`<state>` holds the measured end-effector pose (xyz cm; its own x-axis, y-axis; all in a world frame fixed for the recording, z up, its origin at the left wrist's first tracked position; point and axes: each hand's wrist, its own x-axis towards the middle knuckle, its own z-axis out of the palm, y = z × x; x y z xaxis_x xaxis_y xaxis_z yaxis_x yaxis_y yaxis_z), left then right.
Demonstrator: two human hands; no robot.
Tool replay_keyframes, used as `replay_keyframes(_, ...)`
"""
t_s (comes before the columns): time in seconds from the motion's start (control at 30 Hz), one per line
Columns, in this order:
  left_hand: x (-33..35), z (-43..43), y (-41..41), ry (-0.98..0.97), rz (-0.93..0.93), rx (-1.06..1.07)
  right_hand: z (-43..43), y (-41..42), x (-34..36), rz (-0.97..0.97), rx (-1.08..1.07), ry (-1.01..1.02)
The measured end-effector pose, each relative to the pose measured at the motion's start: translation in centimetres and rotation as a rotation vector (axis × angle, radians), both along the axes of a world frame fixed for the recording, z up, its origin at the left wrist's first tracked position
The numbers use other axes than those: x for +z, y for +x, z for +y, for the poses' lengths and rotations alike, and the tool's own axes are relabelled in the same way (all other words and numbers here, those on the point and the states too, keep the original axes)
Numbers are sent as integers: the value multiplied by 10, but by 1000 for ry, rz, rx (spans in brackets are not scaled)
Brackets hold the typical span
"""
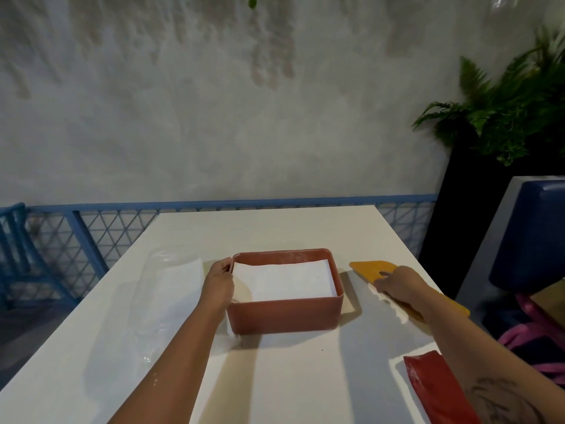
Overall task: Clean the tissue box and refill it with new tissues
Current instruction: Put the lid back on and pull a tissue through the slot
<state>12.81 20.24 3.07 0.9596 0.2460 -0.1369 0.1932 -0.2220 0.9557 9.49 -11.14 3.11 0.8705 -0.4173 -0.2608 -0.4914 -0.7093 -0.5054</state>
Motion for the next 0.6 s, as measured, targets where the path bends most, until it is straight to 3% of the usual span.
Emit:
replay_keyframes(0.13,9,3,5,-47,10,26,10,2,30,-150,-25,108)
replay_keyframes(0.23,14,2,8,0,12,0,37,4,52,-256,83,160)
replay_keyframes(0.37,15,1,8,7,-10,-27,80,0,64,-319,467,45)
replay_keyframes(0.47,16,1,6,-115,2,-18,110,-1,61,-231,721,-200)
replay_keyframes(0.6,21,0,0,-178,4,-21,134,-6,53,-172,896,-381)
